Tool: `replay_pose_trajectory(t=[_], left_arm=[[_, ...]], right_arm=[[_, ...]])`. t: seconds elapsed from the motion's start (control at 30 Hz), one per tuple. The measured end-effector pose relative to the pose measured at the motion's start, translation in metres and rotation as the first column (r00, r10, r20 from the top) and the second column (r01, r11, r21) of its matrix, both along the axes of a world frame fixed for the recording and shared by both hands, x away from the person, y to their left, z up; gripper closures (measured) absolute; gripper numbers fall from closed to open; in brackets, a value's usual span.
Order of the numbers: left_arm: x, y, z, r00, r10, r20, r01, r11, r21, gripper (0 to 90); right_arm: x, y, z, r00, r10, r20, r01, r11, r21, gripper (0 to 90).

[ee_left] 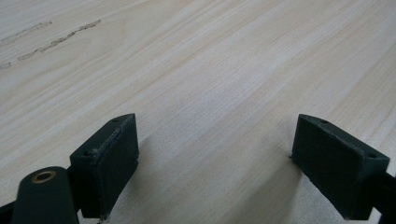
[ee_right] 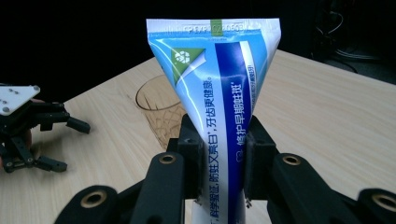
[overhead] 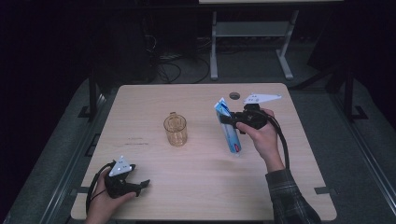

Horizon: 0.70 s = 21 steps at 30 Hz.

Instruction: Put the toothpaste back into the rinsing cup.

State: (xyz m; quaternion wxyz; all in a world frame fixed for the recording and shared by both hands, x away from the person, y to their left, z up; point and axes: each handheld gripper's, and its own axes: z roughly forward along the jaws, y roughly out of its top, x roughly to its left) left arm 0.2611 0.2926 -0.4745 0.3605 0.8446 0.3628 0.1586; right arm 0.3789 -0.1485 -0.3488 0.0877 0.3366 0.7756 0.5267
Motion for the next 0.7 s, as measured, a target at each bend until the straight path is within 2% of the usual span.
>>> replay_pose_trajectory(t=[0.7], left_arm=[[0.000,0.000,0.000,1.0000,0.000,0.000,0.000,1.0000,0.000,14.0]], right_arm=[[0.020,0.031,0.029,0.9985,0.024,0.050,-0.025,0.999,0.030,72.9]])
